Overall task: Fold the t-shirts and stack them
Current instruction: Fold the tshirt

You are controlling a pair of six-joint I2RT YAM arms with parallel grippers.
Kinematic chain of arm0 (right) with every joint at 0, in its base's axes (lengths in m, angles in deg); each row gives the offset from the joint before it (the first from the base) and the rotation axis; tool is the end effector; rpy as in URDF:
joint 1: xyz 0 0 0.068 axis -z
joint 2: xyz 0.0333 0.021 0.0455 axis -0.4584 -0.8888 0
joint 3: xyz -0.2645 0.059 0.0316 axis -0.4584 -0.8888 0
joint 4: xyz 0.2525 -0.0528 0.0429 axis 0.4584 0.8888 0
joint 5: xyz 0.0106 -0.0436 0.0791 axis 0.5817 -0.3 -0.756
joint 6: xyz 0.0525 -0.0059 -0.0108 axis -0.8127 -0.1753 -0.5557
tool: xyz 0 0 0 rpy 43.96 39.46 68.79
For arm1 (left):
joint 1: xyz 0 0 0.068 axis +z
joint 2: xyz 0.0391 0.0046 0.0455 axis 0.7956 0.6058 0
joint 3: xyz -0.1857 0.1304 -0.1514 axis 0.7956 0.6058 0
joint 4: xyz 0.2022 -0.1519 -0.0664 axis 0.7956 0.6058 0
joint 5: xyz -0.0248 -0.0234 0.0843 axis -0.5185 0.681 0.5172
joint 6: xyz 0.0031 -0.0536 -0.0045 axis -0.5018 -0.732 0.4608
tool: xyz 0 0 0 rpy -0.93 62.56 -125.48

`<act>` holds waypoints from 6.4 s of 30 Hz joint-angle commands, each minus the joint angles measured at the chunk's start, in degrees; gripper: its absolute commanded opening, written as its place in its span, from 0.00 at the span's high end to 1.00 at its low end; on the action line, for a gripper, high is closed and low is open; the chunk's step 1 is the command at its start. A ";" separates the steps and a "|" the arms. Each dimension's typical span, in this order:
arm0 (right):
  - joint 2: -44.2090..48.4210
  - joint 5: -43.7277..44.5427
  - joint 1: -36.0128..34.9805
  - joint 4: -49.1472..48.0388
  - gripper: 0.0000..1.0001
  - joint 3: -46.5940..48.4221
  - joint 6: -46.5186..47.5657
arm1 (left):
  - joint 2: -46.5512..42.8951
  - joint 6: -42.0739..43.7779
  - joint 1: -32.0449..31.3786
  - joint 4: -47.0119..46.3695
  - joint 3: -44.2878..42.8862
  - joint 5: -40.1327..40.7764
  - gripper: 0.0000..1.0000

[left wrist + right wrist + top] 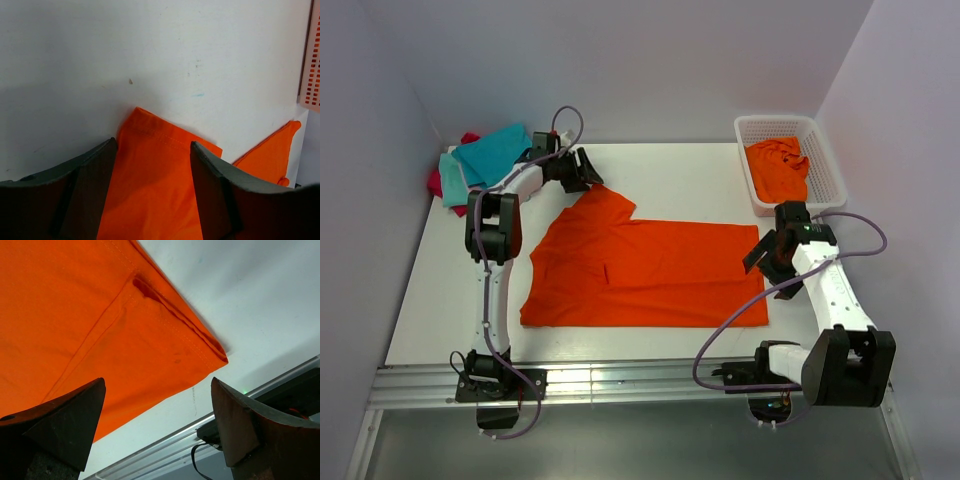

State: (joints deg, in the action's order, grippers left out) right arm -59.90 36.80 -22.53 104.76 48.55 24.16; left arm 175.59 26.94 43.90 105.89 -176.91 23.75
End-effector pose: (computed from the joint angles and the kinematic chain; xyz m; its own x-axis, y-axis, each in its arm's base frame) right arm 0.1951 -0.0192 0.2434 -0.6643 0.7053 -0.2475 0.7058 0.7009 0.1030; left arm 0.5318 -0.1023 0.1462 -0.8639 -0.2601 -0.4313 0.1198 0.7256 -0.6776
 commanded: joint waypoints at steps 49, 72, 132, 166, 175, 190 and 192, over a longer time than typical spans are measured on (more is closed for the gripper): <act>-51.71 9.51 0.17 -17.18 0.31 35.04 3.29 | -14.21 2.32 -1.82 8.78 15.96 7.04 1.00; -57.15 18.03 0.26 -10.34 0.34 39.34 5.84 | -16.93 2.85 -1.73 8.61 19.38 8.88 1.00; -48.20 5.82 -15.65 -6.90 0.32 37.16 12.78 | -46.20 2.76 -1.82 -0.36 48.21 10.02 1.00; -55.91 8.81 -20.22 -1.19 0.33 54.10 16.56 | -38.73 3.03 7.76 8.96 35.73 35.61 1.00; -68.40 8.01 -18.56 2.24 0.33 70.98 15.69 | -38.99 2.85 7.68 8.35 35.12 32.53 1.00; -73.07 7.05 -15.74 1.45 0.40 71.79 14.98 | -37.06 3.03 7.68 10.89 31.00 31.48 1.00; -73.51 6.78 -15.65 1.71 0.40 72.39 14.89 | -36.71 2.94 7.68 11.07 29.94 31.30 1.00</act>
State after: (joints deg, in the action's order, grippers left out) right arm -132.31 43.40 -38.57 105.63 119.67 39.37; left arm 138.48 29.93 51.77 116.60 -143.41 56.26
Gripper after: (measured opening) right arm 0.604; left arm 0.012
